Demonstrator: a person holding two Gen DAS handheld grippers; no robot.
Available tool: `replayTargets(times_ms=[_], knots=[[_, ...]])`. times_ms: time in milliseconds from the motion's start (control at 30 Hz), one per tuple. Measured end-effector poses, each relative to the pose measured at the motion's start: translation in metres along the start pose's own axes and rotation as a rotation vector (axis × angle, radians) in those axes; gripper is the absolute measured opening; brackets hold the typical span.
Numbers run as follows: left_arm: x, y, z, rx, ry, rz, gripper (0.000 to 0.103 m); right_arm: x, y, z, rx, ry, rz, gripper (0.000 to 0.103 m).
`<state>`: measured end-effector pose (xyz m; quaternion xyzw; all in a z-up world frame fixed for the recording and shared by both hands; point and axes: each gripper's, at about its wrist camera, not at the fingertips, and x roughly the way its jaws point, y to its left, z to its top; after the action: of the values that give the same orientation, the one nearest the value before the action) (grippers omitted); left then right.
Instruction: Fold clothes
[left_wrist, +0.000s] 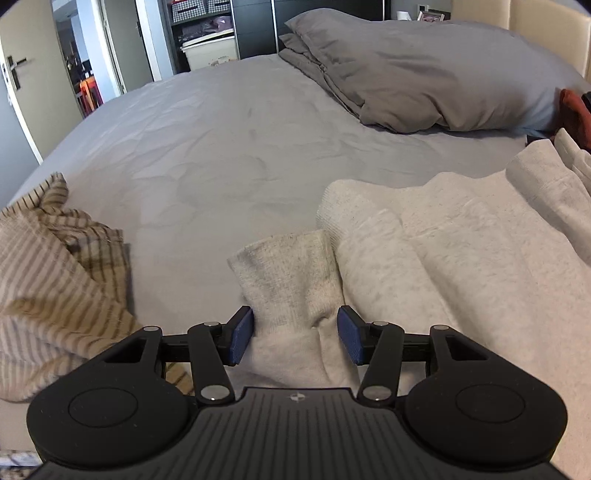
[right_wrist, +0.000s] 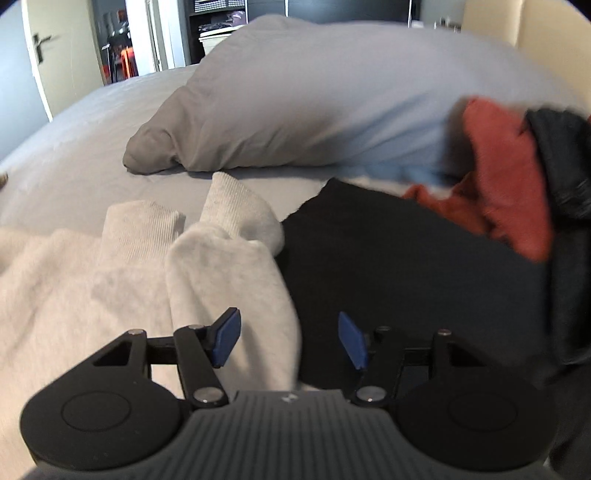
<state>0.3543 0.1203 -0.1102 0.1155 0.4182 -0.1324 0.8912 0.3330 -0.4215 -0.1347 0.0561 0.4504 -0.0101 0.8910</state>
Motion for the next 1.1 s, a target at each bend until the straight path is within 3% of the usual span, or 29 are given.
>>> replayTargets(times_ms=[100,167,267,400,667,967,1100], knots=[[0.007,-0.002,-0.004,0.012,-0.003,0.009,0.032,0.024,0.006,-0.003,0.021,0.03,0.028,0.059],[0.007,-0.002,-0.006,0.008,-0.01,0.022,0.02,0.032,0.013,-0.006,0.017,0.045,0.042,0.008],[0.001,0.0,-0.005,-0.002,-0.029,0.039,0.013,0.024,0.023,-0.008,-0.022,0.009,0.017,0.007],[-0.024,0.0,0.0,0.004,-0.07,0.06,0.012,-0.01,0.018,-0.004,-0.044,-0.066,-0.066,0.006],[-0.109,0.027,0.008,-0.026,-0.139,0.154,0.011,-0.106,-0.013,-0.007,-0.028,-0.18,-0.273,0.005],[-0.222,0.097,-0.011,-0.125,-0.212,0.343,0.01,-0.215,-0.073,-0.034,-0.001,-0.226,-0.559,0.005],[-0.262,0.13,-0.033,-0.194,-0.217,0.435,0.01,-0.248,-0.099,-0.049,0.023,-0.197,-0.659,0.005]])
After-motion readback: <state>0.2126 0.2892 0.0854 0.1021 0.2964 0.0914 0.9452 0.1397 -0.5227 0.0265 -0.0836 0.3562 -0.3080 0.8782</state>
